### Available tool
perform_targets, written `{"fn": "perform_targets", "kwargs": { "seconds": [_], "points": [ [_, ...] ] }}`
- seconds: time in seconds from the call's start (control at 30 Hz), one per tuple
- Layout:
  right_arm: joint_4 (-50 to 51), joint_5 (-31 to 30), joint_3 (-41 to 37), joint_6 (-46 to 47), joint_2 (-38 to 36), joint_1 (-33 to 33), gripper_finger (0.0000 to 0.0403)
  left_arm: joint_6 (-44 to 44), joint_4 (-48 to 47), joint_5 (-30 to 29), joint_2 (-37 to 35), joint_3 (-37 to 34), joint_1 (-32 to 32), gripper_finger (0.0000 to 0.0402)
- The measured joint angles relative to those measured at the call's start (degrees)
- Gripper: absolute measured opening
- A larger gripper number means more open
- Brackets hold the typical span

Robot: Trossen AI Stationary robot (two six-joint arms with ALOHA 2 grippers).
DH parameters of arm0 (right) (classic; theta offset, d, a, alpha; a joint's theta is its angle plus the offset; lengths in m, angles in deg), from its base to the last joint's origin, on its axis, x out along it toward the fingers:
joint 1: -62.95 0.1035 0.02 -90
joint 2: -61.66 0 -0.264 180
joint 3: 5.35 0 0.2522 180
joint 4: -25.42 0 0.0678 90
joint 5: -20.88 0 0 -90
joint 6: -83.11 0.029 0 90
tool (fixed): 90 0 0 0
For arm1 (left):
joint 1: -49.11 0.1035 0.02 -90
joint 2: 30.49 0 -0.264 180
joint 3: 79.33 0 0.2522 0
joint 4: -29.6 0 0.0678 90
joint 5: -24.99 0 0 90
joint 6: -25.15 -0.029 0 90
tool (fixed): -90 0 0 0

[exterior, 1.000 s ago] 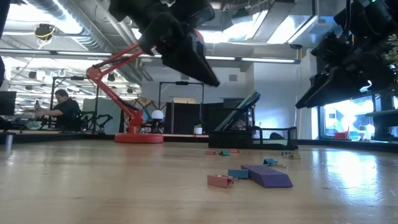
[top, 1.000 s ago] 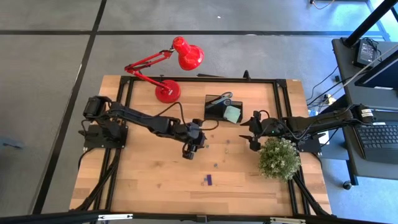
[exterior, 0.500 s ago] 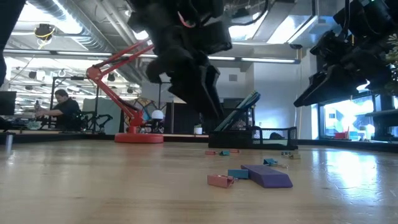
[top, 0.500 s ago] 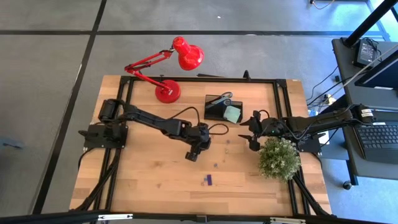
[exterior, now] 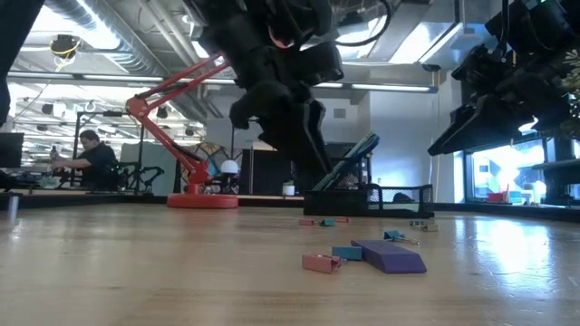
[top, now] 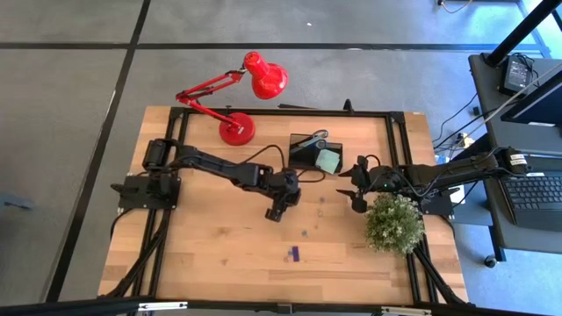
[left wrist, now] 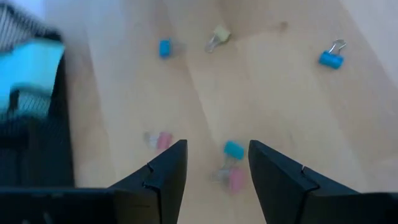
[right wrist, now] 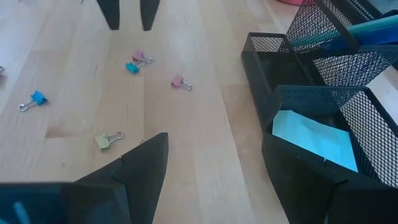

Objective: Pick and place office supplies into organizer
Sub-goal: Put the blue binder clip into the black desk organizer

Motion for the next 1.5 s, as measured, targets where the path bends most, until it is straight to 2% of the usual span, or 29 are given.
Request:
{"fn": "perform_targets", "kwargs": {
  "seconds": [0.33, 0.63, 0.93, 1.5],
  "points": [
    [-0.17, 0.0, 0.0, 1.32, 0.0, 0.0, 0.0262, -5.86, 3.51, 3.07, 0.76, 0.05, -0.15, 0.0166],
    [-0.31, 0.0, 0.0, 1.68, 0.01, 0.0, 0.0262, -7.85, 3.64, 3.43, 1.62, 0.05, 0.14, 0.0166],
    [-0.46, 0.0, 0.0, 1.66, 0.02, 0.0, 0.0262, -8.0, 5.5, 3.48, 7.07, -0.04, 0.09, 0.0166],
    [-0.4, 0.0, 0.02, 1.61, 0.02, 0.0, 0.0262, -9.55, 3.08, 5.54, 7.16, -0.02, 0.76, 0.0166]
  ]
}}
